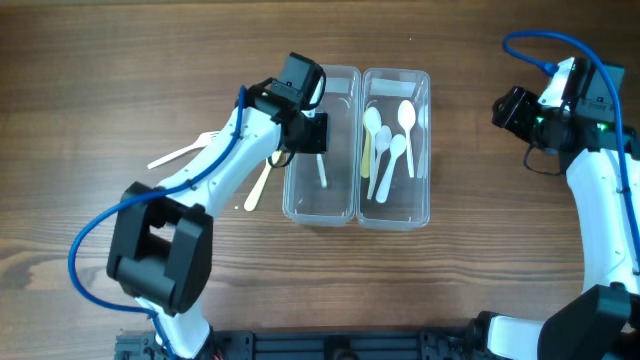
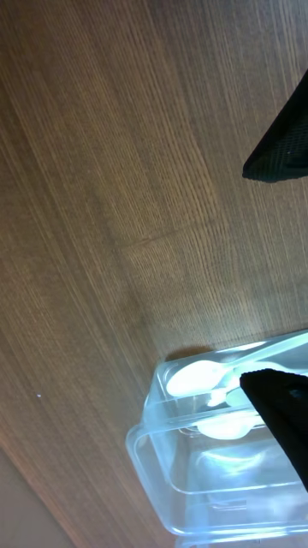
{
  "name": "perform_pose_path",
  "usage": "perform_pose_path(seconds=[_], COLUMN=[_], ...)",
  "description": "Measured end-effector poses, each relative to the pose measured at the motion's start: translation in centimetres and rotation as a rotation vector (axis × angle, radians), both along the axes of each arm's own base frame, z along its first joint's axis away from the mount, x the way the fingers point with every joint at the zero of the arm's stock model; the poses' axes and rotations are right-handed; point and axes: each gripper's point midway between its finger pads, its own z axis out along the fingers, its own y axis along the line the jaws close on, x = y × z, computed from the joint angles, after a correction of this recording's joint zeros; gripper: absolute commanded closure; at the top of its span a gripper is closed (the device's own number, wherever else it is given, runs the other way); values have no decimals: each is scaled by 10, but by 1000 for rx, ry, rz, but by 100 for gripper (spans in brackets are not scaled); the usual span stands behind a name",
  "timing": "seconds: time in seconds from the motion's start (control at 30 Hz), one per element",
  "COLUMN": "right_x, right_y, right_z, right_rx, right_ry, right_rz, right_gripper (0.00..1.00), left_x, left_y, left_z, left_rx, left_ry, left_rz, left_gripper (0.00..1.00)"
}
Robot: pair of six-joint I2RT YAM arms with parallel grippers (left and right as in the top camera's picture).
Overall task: Pack container
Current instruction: 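Place the white fork into the left container and release, then return the left gripper and grasp the yellow fork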
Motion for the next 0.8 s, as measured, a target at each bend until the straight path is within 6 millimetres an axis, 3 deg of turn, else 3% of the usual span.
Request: perform_pose_path(seconds=[0.1,0.13,0.2,0.3,0.43,0.57,0.7,0.8], right_x=[0,0,0,0,1,1,0,0], right_y=[0,0,0,0,-3,-25,-31,-33], right_z=[0,0,0,0,0,1,1,2], right_rx=[3,6,7,8,-5,-111,-137,-145], right_ry=[0,1,1,1,-1,4,6,5], right_rz=[-4,-8,-9,-11,-20,-96,-116,-122], right_gripper=[14,0,1,0,0,1,0,0], left_x=[-1,-2,-4,-9,-20,-21,-15,-15], left_y=[1,1,2,8,36,83,110,128], left_z=[4,7,18,53,83,76,62,44], left_rx=[1,-1,-2,1,94,221,257,258], left_ry=[6,8,1,-63,-110,-71,-60,-43], left_rz=[4,10,6,-25,-22,49,83,23], left_gripper=[34,31,24,13,7,8,9,20])
